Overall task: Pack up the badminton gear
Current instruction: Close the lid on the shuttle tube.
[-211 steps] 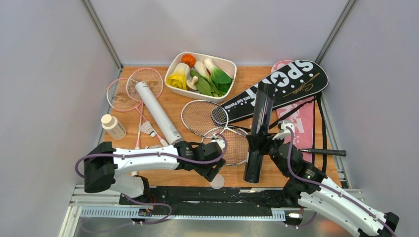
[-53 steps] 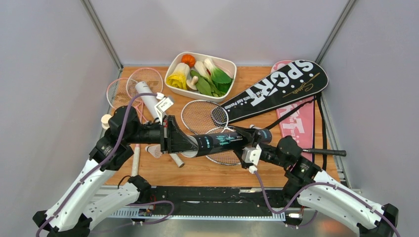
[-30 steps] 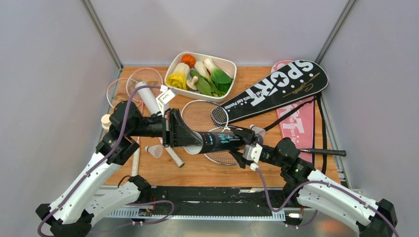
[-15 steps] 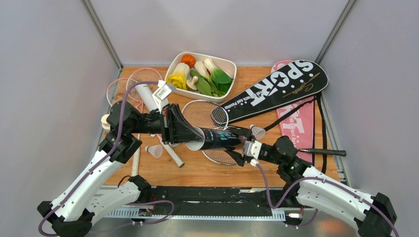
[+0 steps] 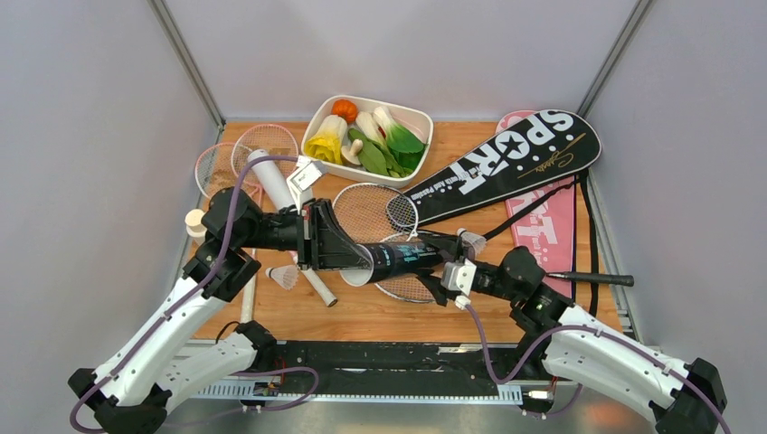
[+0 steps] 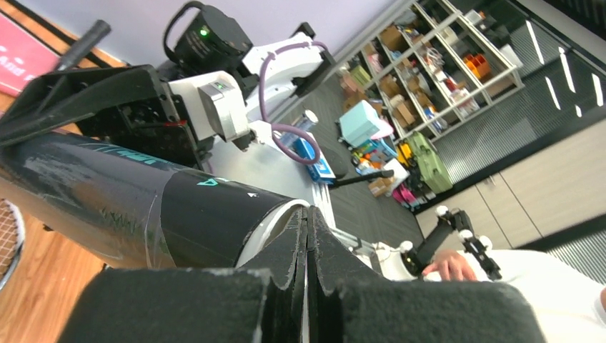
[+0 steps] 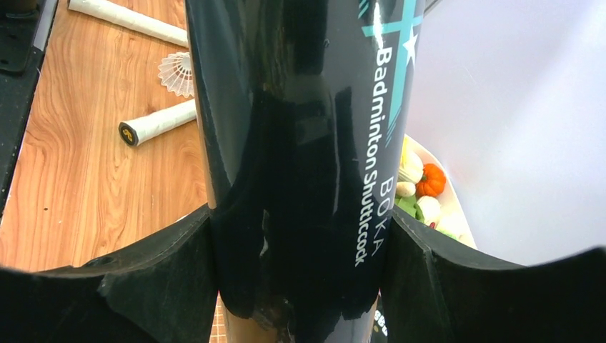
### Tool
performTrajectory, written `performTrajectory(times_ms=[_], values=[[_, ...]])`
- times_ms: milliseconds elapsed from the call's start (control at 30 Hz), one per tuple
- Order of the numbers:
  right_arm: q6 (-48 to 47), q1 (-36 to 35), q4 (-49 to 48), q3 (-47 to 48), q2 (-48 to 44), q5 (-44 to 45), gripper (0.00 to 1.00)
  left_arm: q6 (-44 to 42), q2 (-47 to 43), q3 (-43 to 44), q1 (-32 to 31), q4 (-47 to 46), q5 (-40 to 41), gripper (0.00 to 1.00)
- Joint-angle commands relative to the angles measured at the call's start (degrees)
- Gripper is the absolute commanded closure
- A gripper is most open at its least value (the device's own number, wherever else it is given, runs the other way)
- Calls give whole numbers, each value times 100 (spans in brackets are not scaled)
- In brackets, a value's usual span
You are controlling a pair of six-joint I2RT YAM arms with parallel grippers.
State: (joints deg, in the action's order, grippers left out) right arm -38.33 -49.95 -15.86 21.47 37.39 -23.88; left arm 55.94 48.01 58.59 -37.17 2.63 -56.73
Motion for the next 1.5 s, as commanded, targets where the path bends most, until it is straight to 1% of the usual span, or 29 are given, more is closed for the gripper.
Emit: performTrajectory(times_ms=[0,67,133,200,233,267,300,333,367,400,467,700,800,900,933,967,1000,1033,1067,1100,1133,1200,1233,1267,1333,1400,1467], values=[[-471,-97,-908,864,40,-973,47,294,179,-391,24,-725,-7,100],[-310,-101,-1050,995,163,-1166,47,268,197,-394,25,-769,-32,100],[70,-100,-1271,1118,269,-1342,47,298,183,-402,20,-803,-43,100],[280,-100,-1163,1207,304,-1437,47,270,161,-299,25,-647,-70,99],[295,-94,-1079,1175,272,-1425,47,216,157,-103,25,-504,-73,98],[308,-99,-1059,1077,208,-1381,47,16,152,21,25,-60,-6,91],[326,-100,-1067,964,133,-1319,46,-113,160,337,25,230,65,87],[371,-94,-1082,858,61,-1222,46,-429,167,704,25,802,257,79],[448,-100,-1097,774,10,-1100,46,-551,198,873,25,1034,350,76],[525,-99,-1056,715,-14,-966,46,-715,221,1163,25,1335,497,70],[657,-101,-1021,612,-44,-791,46,-759,310,1464,25,1466,584,66],[975,-97,-1160,291,-53,-522,46,-503,660,1943,25,1091,472,65],[1213,-99,-1175,291,57,-419,45,-782,808,2471,25,1497,576,65],[1274,-101,-1268,223,149,-459,46,-1285,935,2992,25,2288,804,64],[1330,-99,-1363,158,140,-441,46,-1409,990,3238,25,2462,892,65],[1367,-96,-1450,99,126,-430,46,-1729,1017,3387,25,2956,1235,66],[1455,-98,-1520,59,120,-384,46,-1891,1048,3671,25,3218,1472,66],[1621,-94,-1497,72,124,-360,46,-2203,1055,3876,25,3712,1999,68],[1717,-94,-1445,111,128,-350,46,-2474,1047,3944,25,4108,2254,70],[1861,-97,-1406,145,143,-297,46,-2597,1032,4043,25,4278,2709,73],[1985,-96,-1361,172,156,-264,46,-2841,1019,4093,25,4581,2916,75],[2247,-101,-1208,254,183,-123,47,-3109,1055,4271,25,5032,3452,84],[2453,-97,-1087,332,201,77,46,-3191,1084,4390,25,5162,3764,91],[2649,-99,-943,418,243,273,45,-3315,1095,4434,25,5336,3879,96],[2991,-96,-622,661,378,588,46,-3448,1089,4482,25,5428,4150,99],[3215,-94,-267,891,527,722,47,-3528,1084,4473,25,5434,4233,100],[3267,-98,-48,1045,658,614,48,-3576,1127,4466,25,5446,4235,100]])
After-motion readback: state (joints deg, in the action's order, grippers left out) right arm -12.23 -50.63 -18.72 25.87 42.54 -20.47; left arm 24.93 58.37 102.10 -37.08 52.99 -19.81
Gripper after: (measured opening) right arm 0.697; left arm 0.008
